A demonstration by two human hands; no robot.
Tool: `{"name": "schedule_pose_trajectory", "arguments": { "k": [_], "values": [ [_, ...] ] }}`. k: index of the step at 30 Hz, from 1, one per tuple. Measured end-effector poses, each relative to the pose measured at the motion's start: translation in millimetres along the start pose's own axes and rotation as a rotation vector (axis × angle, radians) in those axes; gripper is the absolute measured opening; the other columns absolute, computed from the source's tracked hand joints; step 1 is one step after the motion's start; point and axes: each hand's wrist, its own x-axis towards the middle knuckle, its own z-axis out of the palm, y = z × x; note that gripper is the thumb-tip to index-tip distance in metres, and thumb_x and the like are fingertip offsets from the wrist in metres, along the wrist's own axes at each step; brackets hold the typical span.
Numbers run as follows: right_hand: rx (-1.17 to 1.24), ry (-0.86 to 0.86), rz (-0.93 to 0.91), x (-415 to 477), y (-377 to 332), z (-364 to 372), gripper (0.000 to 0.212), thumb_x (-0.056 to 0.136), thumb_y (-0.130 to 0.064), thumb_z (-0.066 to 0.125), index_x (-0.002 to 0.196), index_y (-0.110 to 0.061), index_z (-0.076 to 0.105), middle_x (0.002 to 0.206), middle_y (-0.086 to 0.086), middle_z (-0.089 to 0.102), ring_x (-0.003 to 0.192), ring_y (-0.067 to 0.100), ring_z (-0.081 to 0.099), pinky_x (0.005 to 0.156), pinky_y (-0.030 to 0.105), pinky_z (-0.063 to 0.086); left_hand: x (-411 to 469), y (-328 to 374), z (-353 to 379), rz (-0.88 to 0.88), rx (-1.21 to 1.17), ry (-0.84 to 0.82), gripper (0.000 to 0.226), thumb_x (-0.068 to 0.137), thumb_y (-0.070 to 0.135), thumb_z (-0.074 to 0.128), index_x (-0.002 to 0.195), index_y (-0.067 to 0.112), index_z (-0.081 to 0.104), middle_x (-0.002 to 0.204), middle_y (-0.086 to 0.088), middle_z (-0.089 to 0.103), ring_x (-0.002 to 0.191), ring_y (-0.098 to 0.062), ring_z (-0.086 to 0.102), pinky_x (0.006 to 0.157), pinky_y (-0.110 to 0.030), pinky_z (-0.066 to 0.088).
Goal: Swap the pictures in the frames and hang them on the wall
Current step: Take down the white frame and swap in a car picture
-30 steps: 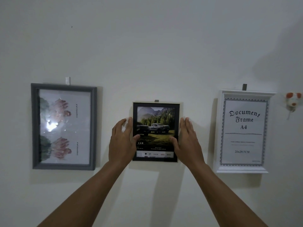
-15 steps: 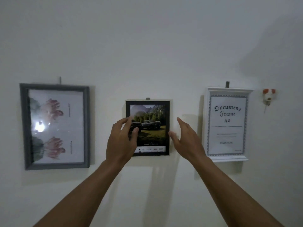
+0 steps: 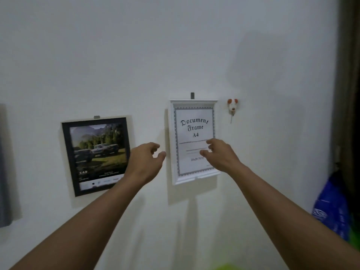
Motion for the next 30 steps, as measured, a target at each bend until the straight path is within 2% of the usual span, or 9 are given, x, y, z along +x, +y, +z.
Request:
{"name": "schedule_pose_trajectory", "arguments": {
  "k": [3,6,9,11,15,20,23,26,30],
  "values": [
    [0.068,0.043,0.037,27.5,35.0,-9.8,0.058,0.094,-0.031,0.063,0.144,-0.012,0.042,0.141,0.010,0.053,0.127,0.024,0.053,0.095,0.027,0.040,17.3,10.7,40.2,-0.085,-0.017,0.028,0.052,0.087,0.032,0.066,0.134,0.015,0.054,0.125,-0.005,0.061,0.110,-0.018,0.059,0.094,-0.031,0.046],
    [0.143,0.058,0.082,54.1,65.9,-10.5,0.067,0.093,-0.031,0.064,0.150,-0.014,0.033,0.147,0.012,0.047,0.129,0.027,0.050,0.102,0.034,0.041,28.6,13.9,73.7,-0.165,-0.042,0.056,0.061,0.085,0.028,0.068,0.140,0.019,0.043,0.126,-0.007,0.056,0.115,-0.023,0.055,0.097,-0.038,0.046],
    [0.191,0.019,0.090,76.7,87.9,-5.4,0.070,0.093,-0.032,0.064,0.151,-0.016,0.029,0.147,0.013,0.046,0.131,0.028,0.049,0.103,0.037,0.041,33.1,11.7,97.7,-0.202,-0.063,0.095,0.061,0.084,0.018,0.065,0.139,0.020,0.039,0.122,-0.004,0.059,0.110,-0.024,0.057,0.090,-0.036,0.047],
    [0.213,0.007,0.072,88.2,98.7,-0.1,0.064,0.093,-0.030,0.065,0.148,-0.014,0.035,0.141,0.012,0.051,0.122,0.026,0.054,0.096,0.035,0.044,34.8,12.0,108.7,-0.189,-0.056,0.133,0.061,0.084,0.012,0.061,0.139,0.023,0.037,0.114,0.000,0.061,0.103,-0.023,0.058,0.084,-0.034,0.046],
    [0.270,0.070,0.024,100.1,110.0,8.2,0.038,0.096,-0.020,0.060,0.132,-0.018,0.047,0.102,-0.001,0.063,0.090,0.017,0.060,0.075,0.028,0.043,37.1,20.8,119.7,-0.188,-0.127,0.172,0.060,0.087,-0.002,0.056,0.138,0.026,0.041,0.102,0.009,0.060,0.089,-0.015,0.059,0.075,-0.026,0.043],
    [0.340,0.075,-0.050,99.9,115.5,3.1,0.028,0.097,-0.012,0.055,0.122,-0.023,0.049,0.094,-0.010,0.062,0.081,-0.001,0.058,0.060,0.018,0.040,39.2,25.2,121.3,-0.226,-0.218,0.191,0.066,0.088,-0.004,0.056,0.138,0.035,0.039,0.097,0.015,0.058,0.090,-0.010,0.062,0.078,-0.026,0.047],
    [0.400,0.084,-0.061,94.2,115.6,-6.8,0.032,0.097,-0.014,0.057,0.125,-0.028,0.050,0.098,-0.011,0.065,0.085,0.002,0.062,0.063,0.020,0.044,35.9,32.3,112.0,-0.217,-0.274,0.162,0.070,0.091,0.000,0.056,0.143,0.040,0.032,0.100,0.008,0.058,0.086,-0.006,0.061,0.070,-0.023,0.048],
    [0.415,0.061,-0.104,81.2,105.3,-21.2,0.050,0.096,-0.013,0.060,0.135,-0.039,0.042,0.099,-0.010,0.063,0.089,0.005,0.063,0.069,0.026,0.049,29.2,36.1,94.0,-0.209,-0.316,0.166,0.070,0.092,0.003,0.058,0.142,0.045,0.032,0.098,0.009,0.057,0.083,-0.009,0.061,0.062,-0.018,0.047],
    [0.456,0.008,-0.156,49.2,83.9,-37.9,0.060,0.095,-0.012,0.061,0.139,-0.046,0.039,0.100,0.000,0.065,0.092,0.012,0.065,0.080,0.036,0.056,5.7,38.4,57.8,-0.205,-0.415,0.182,0.062,0.091,0.006,0.060,0.135,0.045,0.041,0.099,0.005,0.057,0.078,-0.015,0.062,0.072,-0.031,0.054]
  ]
}}
